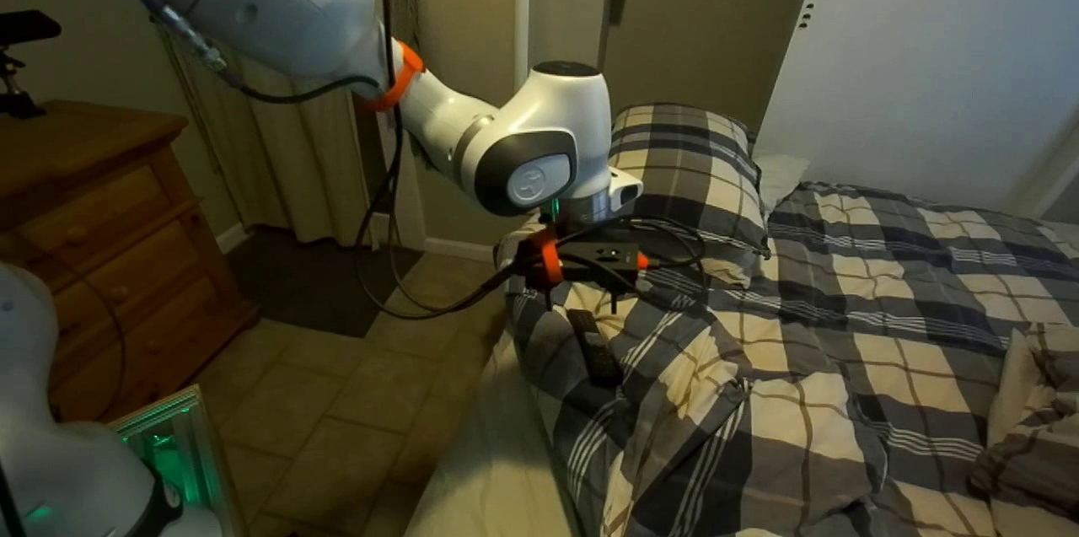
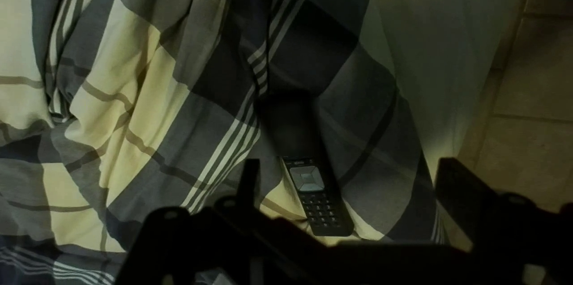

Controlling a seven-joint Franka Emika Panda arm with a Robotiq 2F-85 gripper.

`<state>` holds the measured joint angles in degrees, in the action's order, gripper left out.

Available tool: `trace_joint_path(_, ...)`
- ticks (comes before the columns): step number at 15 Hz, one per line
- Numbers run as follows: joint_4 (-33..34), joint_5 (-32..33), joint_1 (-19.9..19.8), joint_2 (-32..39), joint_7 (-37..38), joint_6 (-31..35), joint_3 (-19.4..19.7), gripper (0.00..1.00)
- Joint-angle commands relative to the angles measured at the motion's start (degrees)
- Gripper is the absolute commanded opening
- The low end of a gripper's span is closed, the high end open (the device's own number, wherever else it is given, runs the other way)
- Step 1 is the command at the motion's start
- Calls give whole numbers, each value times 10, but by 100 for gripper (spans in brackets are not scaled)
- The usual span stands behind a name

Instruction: Fix the bed cover

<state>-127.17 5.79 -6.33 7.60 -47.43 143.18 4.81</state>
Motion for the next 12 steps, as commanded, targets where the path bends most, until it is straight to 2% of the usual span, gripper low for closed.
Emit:
trace_joint_path(1,56,-7,-9,62,-63,-9,-14,100)
trace_joint_path(8,142,-13,-27,164,-140,2,-42,100)
trace_joint_path(12,190,-14,-38,226,-160,6,-61,100)
